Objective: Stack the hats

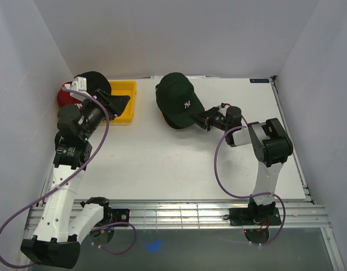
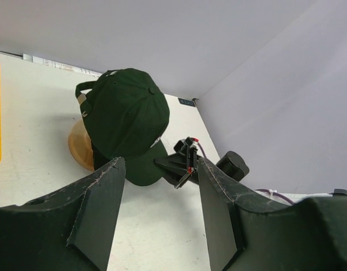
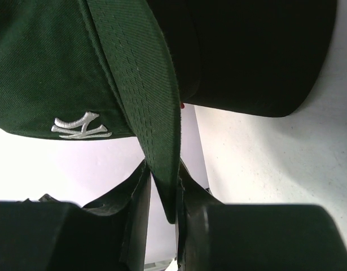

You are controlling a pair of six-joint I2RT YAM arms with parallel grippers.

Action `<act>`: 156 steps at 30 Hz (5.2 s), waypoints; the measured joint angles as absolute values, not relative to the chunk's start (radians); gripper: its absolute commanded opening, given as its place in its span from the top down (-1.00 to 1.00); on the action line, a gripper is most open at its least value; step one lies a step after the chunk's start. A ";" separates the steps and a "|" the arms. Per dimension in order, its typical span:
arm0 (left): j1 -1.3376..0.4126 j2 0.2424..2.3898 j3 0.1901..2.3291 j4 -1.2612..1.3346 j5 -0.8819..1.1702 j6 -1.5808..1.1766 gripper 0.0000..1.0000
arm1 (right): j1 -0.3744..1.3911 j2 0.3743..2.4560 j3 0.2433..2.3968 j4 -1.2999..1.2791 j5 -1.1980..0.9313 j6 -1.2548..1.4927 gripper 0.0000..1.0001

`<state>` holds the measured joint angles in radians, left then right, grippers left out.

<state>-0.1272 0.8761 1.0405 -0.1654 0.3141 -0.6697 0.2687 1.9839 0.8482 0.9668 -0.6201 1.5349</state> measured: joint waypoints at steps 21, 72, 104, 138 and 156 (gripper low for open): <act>-0.128 0.883 1.040 -0.177 0.295 -0.669 -0.29 | 0.288 2.001 0.862 0.934 -0.575 1.515 0.49; -0.128 0.898 1.077 -0.225 0.268 -0.662 -0.29 | 0.337 2.038 0.846 0.713 -0.501 1.391 -0.11; 0.080 1.854 1.827 -0.660 -0.279 -0.424 -0.40 | 0.265 1.262 0.606 0.184 -0.638 0.934 -0.36; -0.125 2.382 2.127 -0.345 -0.932 0.012 -0.35 | 0.262 1.297 0.778 0.041 -0.710 0.704 -0.37; -0.126 2.339 2.140 -0.374 -0.917 0.008 1.00 | 0.262 1.298 0.770 0.081 -0.704 0.722 -0.38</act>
